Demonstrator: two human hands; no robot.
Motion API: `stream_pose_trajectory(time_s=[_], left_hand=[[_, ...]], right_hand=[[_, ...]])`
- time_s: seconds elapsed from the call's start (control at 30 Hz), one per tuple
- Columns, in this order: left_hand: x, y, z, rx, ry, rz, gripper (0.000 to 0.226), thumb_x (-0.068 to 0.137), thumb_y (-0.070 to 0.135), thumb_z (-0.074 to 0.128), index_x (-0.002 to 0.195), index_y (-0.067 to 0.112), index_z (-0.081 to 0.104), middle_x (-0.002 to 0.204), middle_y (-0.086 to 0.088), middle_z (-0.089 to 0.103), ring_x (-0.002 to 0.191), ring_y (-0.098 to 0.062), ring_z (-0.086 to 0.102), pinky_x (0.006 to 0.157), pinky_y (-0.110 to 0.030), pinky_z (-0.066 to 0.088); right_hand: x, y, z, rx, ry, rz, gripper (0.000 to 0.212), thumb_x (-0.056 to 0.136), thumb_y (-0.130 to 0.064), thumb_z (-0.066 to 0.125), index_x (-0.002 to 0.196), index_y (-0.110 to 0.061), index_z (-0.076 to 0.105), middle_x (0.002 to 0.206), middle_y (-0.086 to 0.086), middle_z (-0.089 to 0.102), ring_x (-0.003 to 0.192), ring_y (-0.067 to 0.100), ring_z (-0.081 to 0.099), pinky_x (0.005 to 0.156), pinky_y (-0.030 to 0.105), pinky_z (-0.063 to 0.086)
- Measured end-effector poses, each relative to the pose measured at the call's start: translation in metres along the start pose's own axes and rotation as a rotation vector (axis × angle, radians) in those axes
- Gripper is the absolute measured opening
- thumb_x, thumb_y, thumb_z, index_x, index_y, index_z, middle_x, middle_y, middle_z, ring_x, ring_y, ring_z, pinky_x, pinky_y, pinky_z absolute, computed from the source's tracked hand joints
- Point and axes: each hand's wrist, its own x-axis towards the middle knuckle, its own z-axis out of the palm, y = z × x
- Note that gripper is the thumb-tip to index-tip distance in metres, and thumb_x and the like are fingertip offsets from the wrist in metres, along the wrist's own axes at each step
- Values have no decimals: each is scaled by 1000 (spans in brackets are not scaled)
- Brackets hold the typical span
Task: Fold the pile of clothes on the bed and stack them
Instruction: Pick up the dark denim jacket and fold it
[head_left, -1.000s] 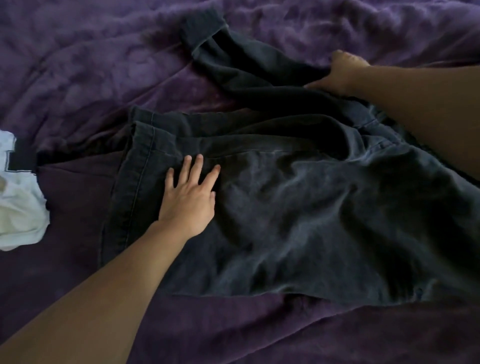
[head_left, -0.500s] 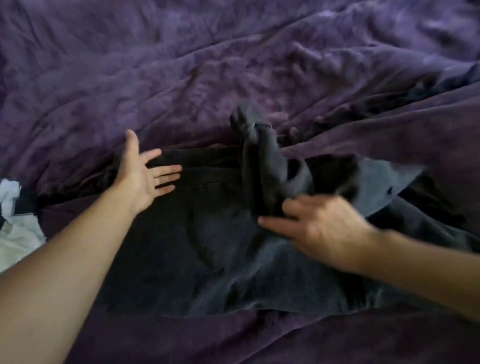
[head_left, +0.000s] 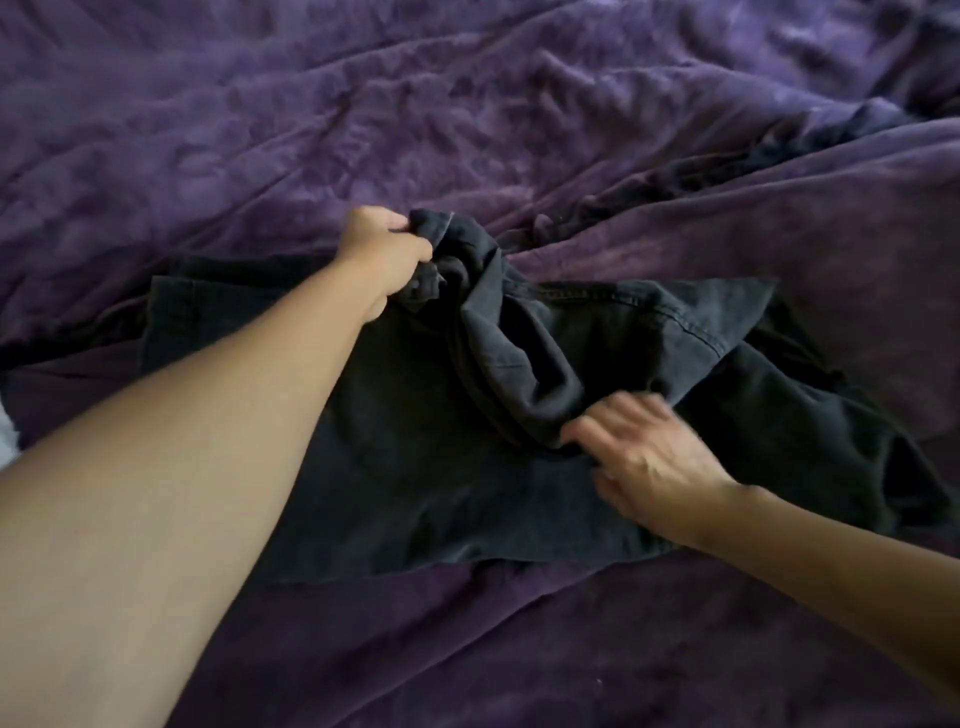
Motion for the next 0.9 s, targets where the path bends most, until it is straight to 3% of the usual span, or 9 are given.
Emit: stream_pose_trajectory(time_s=[0.1,0.2,0.33,0.4,0.5,0.53,0.63,0.7,0.9], left_hand=[[-39,-15,-43,-169,182,80,20,79,-2,62,92,11,69,72,2,61,52,2,55,48,-12,45],[-73,-43,-119,-247,334,39,40,73,-4,60,104,21,65,77,2,63,63,-5,59,61,-20,50],[-119,-101,-175,-212,302,-65,55,72,-11,54,112,27,61,84,-4,64,70,-7,62,66,-20,52],[-136,-137,-174,-122,241,-157,56,77,-14,55,119,24,57,100,-12,64,78,-14,61,74,-29,51],[-155,-175,-160,218,209,-301,61,79,1,69,133,19,46,126,-17,52,102,-30,56,86,-43,50],[-161,-179,-156,407,258,-231,66,77,8,72,135,19,43,131,-18,46,112,-36,50,92,-48,45],[-175,-177,-136,847,411,392,58,80,17,61,136,21,45,142,-17,37,127,-40,38,96,-51,35],[-180,-178,-116,974,261,648,50,90,28,49,139,25,45,152,-14,29,138,-37,28,104,-51,29],[-161,-217,-105,1239,-139,248,64,96,56,17,153,31,4,161,-11,-6,148,-26,-5,119,-46,8]], right_hand=[[-5,27,-8,-154,174,168,48,73,-22,53,118,-14,66,117,9,64,112,35,57,93,47,39],[-3,51,-26,-121,322,175,28,85,-19,53,102,-12,73,96,10,69,91,36,64,85,47,44],[-17,34,-53,40,470,128,29,97,-25,49,114,-17,70,92,5,61,80,27,58,68,39,45],[-33,9,-44,24,294,23,32,94,-23,49,119,-19,69,93,5,60,78,24,58,65,36,48],[-41,-20,-20,-99,-319,35,35,95,-33,53,129,-29,61,111,-2,58,101,20,59,83,33,48],[-36,-26,-17,-64,-315,68,33,94,-33,56,127,-28,62,113,-1,59,105,22,59,85,36,48],[-12,-40,-7,21,162,84,33,92,-29,60,123,-19,65,120,11,61,107,36,58,77,44,48],[9,-51,1,-74,177,71,48,94,-42,48,140,-25,49,146,12,43,132,35,40,93,48,38],[20,-21,40,-153,-319,415,69,95,-64,23,154,-33,6,162,-9,-1,149,22,-5,118,51,6]])
